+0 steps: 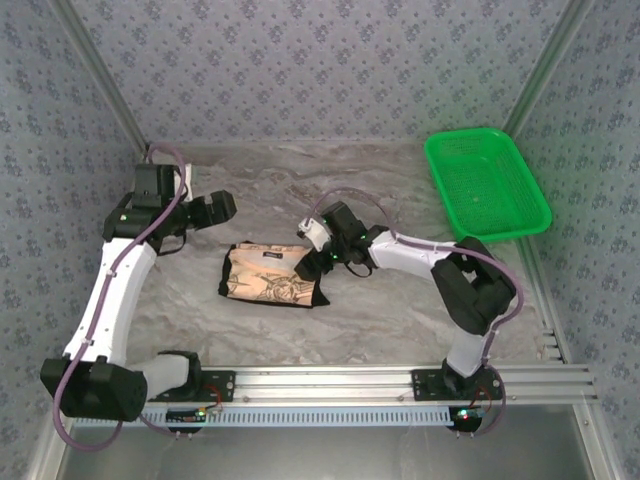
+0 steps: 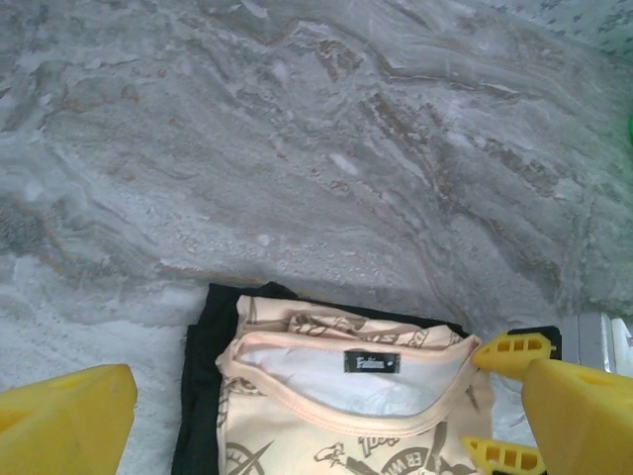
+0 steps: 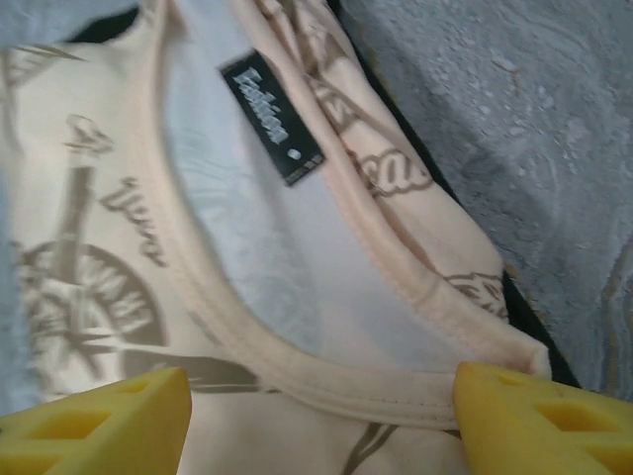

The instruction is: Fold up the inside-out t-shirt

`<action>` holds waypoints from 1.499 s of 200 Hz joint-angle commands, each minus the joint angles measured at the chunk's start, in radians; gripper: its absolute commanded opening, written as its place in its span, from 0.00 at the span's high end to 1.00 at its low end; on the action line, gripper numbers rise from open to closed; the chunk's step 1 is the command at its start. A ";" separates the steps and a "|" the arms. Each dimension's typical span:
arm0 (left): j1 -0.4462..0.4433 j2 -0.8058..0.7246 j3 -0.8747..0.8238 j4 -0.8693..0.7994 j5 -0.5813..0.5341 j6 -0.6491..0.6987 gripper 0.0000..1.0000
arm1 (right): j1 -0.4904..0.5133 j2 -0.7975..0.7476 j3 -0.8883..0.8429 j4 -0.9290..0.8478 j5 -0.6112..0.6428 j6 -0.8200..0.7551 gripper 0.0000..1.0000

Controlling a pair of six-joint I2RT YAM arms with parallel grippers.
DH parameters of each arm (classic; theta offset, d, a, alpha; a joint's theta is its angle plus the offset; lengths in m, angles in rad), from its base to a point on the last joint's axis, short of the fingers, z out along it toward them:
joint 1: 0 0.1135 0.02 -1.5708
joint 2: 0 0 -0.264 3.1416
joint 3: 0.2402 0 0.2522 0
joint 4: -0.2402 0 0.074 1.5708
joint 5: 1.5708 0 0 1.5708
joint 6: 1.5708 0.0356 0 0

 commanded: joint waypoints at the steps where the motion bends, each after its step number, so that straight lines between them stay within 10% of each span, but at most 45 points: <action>1: 0.024 -0.004 -0.034 -0.034 -0.012 0.022 0.00 | 0.012 0.055 -0.004 0.062 0.046 -0.066 0.26; 156: 0.135 -0.048 -0.061 -0.005 -0.116 0.054 0.00 | 0.331 0.416 0.498 -0.020 0.009 0.174 0.28; 214: 0.132 -0.097 -0.151 0.167 -0.265 -0.048 0.00 | 0.177 0.033 0.195 0.184 0.046 0.242 0.00; 260: 0.007 -0.127 -0.304 0.457 -0.498 0.064 0.00 | 0.013 -0.369 -0.093 0.145 0.645 0.230 0.00; 300: -0.022 -0.040 -0.531 0.808 -0.581 0.150 0.00 | -0.213 -0.584 -0.301 0.145 0.706 0.148 0.00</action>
